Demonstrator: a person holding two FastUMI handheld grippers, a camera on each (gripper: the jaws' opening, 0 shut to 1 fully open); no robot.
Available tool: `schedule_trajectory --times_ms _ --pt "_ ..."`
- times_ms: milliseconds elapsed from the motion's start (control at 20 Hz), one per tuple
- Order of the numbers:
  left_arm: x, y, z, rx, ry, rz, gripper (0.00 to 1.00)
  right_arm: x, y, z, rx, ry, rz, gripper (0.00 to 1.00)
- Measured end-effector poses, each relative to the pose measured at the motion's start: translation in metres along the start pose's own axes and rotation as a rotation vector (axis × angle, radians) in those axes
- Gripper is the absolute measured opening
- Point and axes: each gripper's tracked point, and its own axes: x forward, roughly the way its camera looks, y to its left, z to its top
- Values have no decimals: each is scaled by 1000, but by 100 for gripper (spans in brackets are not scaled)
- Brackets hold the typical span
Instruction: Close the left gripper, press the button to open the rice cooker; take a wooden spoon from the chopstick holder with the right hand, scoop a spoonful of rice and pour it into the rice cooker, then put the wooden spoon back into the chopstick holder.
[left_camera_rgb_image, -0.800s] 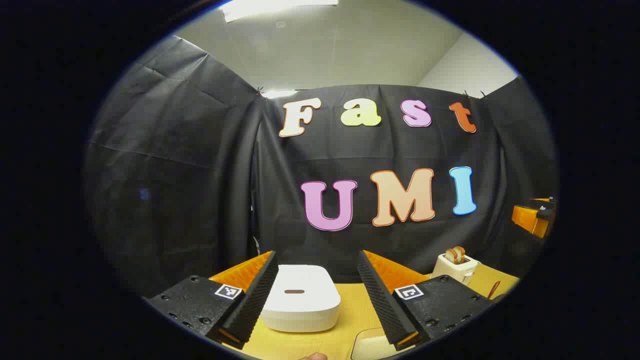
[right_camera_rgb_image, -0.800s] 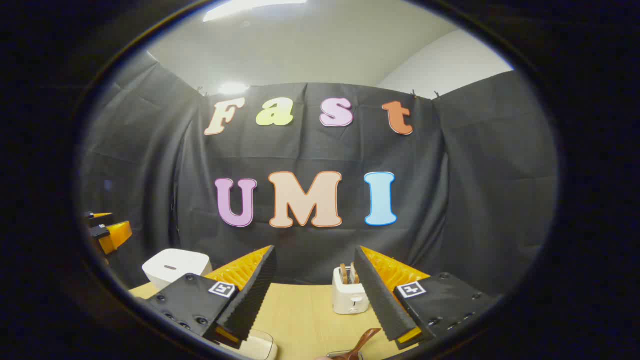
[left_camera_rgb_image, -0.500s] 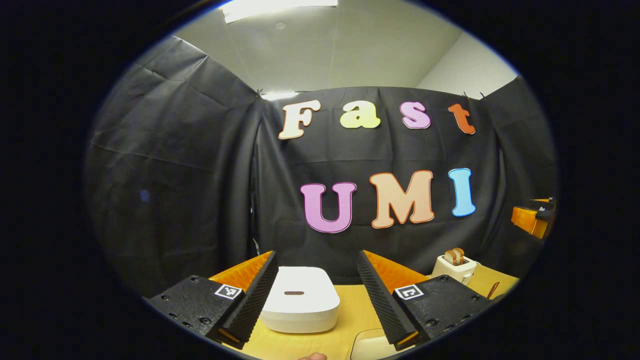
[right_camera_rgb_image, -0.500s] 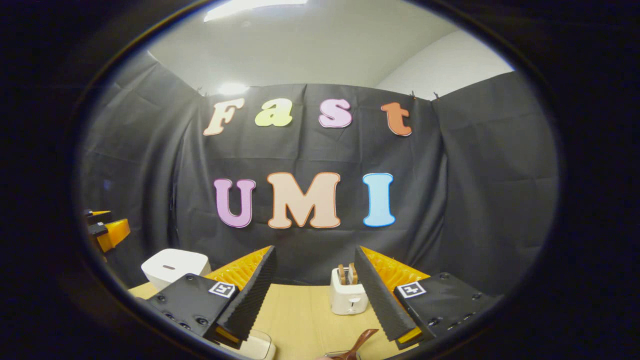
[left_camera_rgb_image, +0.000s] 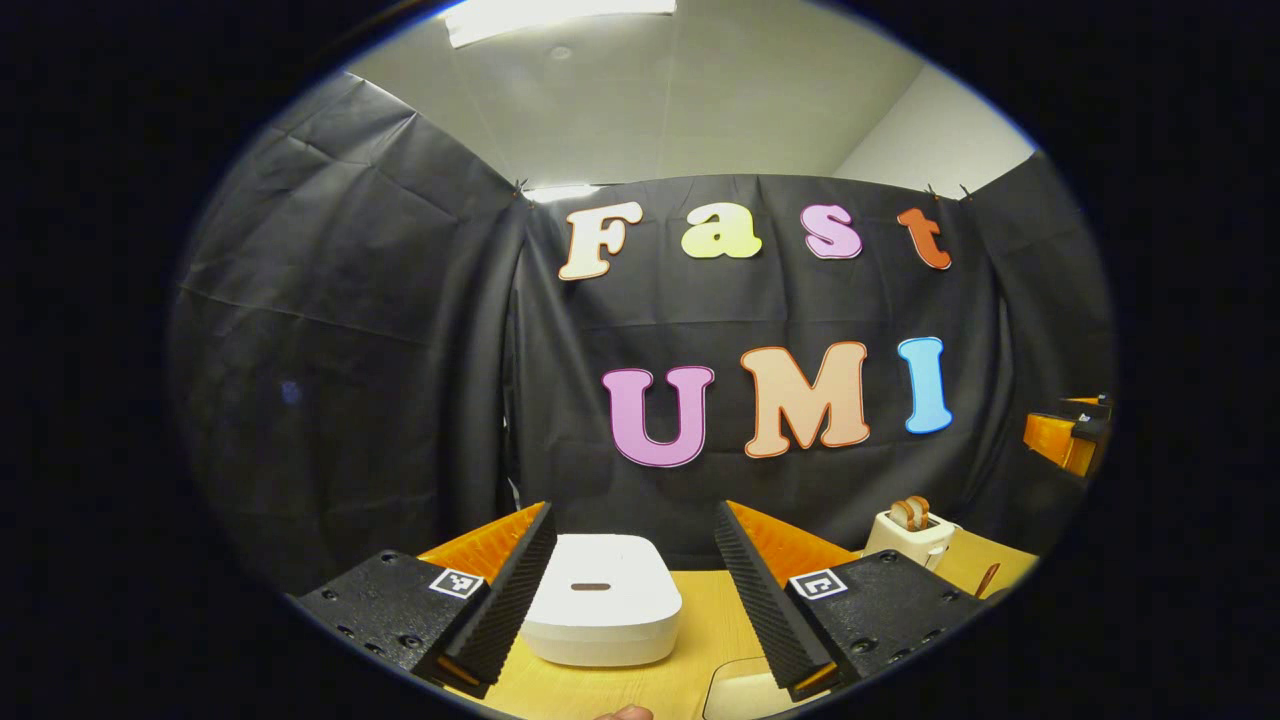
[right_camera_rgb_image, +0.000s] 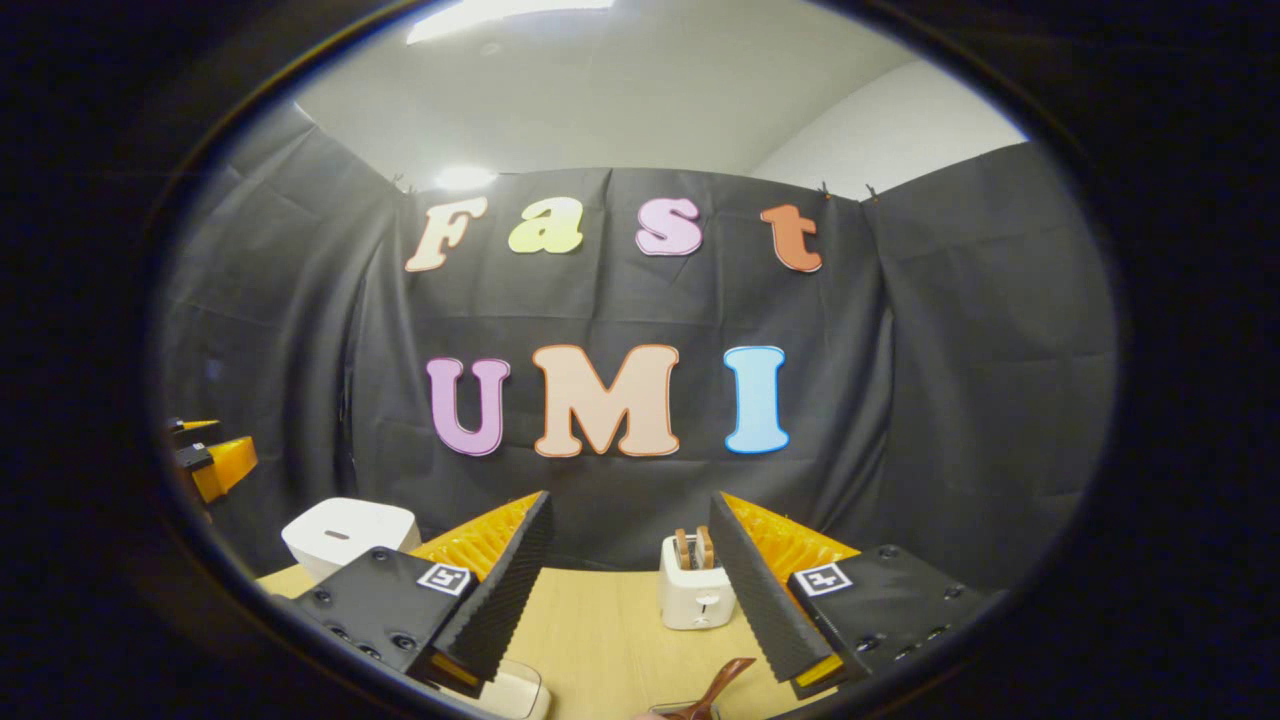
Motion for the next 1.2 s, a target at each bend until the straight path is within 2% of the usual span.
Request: schedule_trajectory --times_ms 350,550,600,850,1000,1200 --pt "-3 1 3 10 -7 1 95 -4 -3 0 0 -2 -9 96" --pt "-3 2 1 9 -4 3 88 -6 -4 0 2 -3 -8 98" --pt "-3 3 1 12 -2 5 79 -6 -4 0 4 -2 -7 99" --pt "-1 5 -1 15 1 10 53 -4 -7 -5 10 8 -15 100" --pt "3 6 -4 7 9 4 34 -4 -11 -5 15 7 -24 96" --pt "11 16 -12 -3 28 21 14 -4 -13 -5 13 6 -30 96"
